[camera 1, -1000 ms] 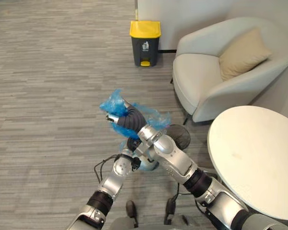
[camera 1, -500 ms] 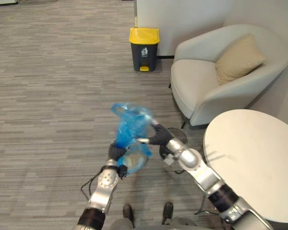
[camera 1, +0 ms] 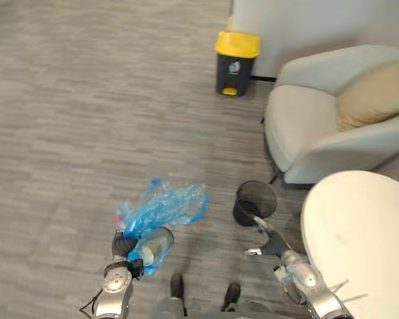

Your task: Gather rubbish on tea table into small bin, then transfer packed bag to large trash can.

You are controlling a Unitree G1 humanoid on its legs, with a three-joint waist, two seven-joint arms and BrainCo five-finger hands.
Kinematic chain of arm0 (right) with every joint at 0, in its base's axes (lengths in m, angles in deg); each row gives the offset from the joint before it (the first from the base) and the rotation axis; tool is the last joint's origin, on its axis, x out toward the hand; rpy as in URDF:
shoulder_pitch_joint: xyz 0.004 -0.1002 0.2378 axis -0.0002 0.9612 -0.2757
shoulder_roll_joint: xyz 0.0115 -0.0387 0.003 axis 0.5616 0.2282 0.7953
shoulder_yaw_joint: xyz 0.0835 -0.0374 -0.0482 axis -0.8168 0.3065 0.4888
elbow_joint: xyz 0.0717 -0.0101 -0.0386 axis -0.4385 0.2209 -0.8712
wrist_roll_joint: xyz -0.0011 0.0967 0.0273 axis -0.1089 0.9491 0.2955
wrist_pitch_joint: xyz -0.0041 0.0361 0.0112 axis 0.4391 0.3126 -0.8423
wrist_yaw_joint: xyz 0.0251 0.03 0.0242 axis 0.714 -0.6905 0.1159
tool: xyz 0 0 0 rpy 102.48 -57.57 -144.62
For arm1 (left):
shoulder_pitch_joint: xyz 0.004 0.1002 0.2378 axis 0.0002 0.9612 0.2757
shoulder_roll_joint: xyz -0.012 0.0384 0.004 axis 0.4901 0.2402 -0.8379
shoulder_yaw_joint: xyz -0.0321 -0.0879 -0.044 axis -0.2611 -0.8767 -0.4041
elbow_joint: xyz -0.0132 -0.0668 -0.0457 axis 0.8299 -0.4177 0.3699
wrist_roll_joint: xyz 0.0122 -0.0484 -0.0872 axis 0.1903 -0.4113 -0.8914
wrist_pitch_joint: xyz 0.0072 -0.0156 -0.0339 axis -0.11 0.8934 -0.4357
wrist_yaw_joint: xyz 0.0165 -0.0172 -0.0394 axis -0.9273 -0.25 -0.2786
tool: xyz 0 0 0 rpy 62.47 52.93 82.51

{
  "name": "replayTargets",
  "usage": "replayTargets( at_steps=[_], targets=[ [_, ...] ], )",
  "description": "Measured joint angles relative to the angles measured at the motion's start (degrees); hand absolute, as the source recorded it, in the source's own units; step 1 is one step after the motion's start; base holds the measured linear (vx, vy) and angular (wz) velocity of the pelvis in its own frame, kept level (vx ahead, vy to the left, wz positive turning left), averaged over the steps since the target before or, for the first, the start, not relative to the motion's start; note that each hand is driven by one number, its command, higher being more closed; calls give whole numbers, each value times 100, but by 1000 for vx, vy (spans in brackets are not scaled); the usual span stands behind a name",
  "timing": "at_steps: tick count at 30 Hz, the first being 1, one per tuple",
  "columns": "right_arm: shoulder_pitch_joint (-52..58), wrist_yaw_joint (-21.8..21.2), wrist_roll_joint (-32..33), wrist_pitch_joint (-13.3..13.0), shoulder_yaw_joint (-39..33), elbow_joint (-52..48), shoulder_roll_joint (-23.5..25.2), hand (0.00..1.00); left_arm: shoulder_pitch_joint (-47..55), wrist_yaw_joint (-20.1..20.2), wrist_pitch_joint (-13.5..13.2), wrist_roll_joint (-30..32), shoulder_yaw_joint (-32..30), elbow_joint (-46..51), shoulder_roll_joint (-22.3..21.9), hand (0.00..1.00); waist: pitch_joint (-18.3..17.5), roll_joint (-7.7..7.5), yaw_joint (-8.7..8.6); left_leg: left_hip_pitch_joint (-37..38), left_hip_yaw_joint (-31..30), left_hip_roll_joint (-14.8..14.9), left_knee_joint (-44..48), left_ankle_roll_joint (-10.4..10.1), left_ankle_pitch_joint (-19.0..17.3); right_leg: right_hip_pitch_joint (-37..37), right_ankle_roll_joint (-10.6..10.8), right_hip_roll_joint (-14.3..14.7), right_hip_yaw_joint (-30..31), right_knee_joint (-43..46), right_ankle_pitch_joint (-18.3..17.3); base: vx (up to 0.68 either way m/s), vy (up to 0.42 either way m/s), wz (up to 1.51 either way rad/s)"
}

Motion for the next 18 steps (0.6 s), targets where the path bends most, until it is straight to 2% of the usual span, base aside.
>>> replayTargets(
  at_steps=[3, 5, 6, 7, 8, 9, 10, 11, 12, 13, 15, 17, 18],
  targets=[
    [-195, 158, 70, 109, -88, 346, 237, 0, 301, 128, 21, 2, -228, -304, -7, 100, 20, 8, 2, -18, -1, -83, 131, -36, -75, 18, 92, -123, 1, 64, -63, 102, 79, 8],
    [-265, 186, 73, 114, -128, 546, 354, 0, 468, 182, 55, 8, -369, -475, -65, 100, 79, 46, 12, -100, -4, -108, 508, 34, -433, 26, 212, -252, 15, 269, -211, 99, 137, 1],
    [-373, 253, 84, 172, -256, 797, 443, 0, 614, 248, 71, 14, -453, -474, -137, 100, 153, 51, 17, -280, 13, -138, 1089, 116, -876, -100, 335, -498, 61, 853, -633, 45, 163, 0],
    [-381, 287, 115, 211, -302, 880, 468, 0, 674, 261, 83, 14, -453, -475, -137, 100, 172, 33, 15, -347, 11, -155, 1296, 130, -1029, -178, 388, -619, 89, 1152, -797, 99, 189, 10],
    [-360, 375, 194, 294, -321, 987, 489, 0, 807, 304, 137, 15, -471, -470, -92, 100, 235, -40, 18, -385, -21, -266, 1622, 149, -1313, -324, 417, -941, 174, 1866, -1129, 65, 85, 16],
    [-356, 390, 214, 337, -337, 986, 496, 0, 844, 335, 149, 20, -471, -468, -73, 100, 280, -96, 7, -383, -59, -327, 1707, 170, -1403, -432, 396, -1059, 360, 2209, -1149, 128, 60, 12],
    [-367, 403, 238, 348, -352, 985, 474, 0, 856, 353, 166, 26, -454, -463, -81, 100, 391, -91, 2, -371, -73, -355, 1849, 228, -1535, -739, 267, -1171, 846, 2876, -1040, 98, 70, 13],
    [-415, 406, 239, 346, -353, 984, 477, 0, 848, 373, 187, 27, -448, -458, -76, 100, 525, -14, -23, -284, -181, -346, 1923, 302, -1605, -1331, 83, -1193, 1440, 3842, -830, 200, 98, 23],
    [-385, 408, 239, 348, -371, 993, 504, 0, 788, 373, 193, 28, -437, -449, -49, 100, 581, 70, -80, -275, -284, -333, 1938, 318, -1631, -1484, 177, -1080, 1643, 4012, -973, 188, 87, 50],
    [-318, 410, 240, 349, -458, 994, 563, 0, 714, 372, 193, 27, -376, -390, 27, 100, 634, 83, -123, -224, -482, -313, 1909, 356, -1684, -1668, 193, -849, 1757, 3890, -1193, 282, 15, 61],
    [-310, 445, 271, 342, -527, 994, 627, 0, 589, 373, 189, 27, -361, -261, 89, 100, 715, 26, -184, -62, -662, -364, 1741, 332, -1720, -1882, 209, -615, 1822, 3202, -1182, 239, -36, 62],
    [-332, 557, 411, 344, -577, 995, 600, 0, 181, 373, 179, 31, -267, -262, 99, 100, 844, 22, -330, 141, -958, -392, 1648, 186, -1849, -2018, 360, -483, 1624, 1801, -824, 328, -100, 78],
    [-323, 574, 425, 345, -577, 995, 603, 0, 103, 375, 177, 37, -257, -263, 101, 100, 859, 4, -349, 210, -1001, -408, 1633, 136, -1899, -2027, 364, -494, 1597, 1508, -708, 367, -148, 63]
  ],
)
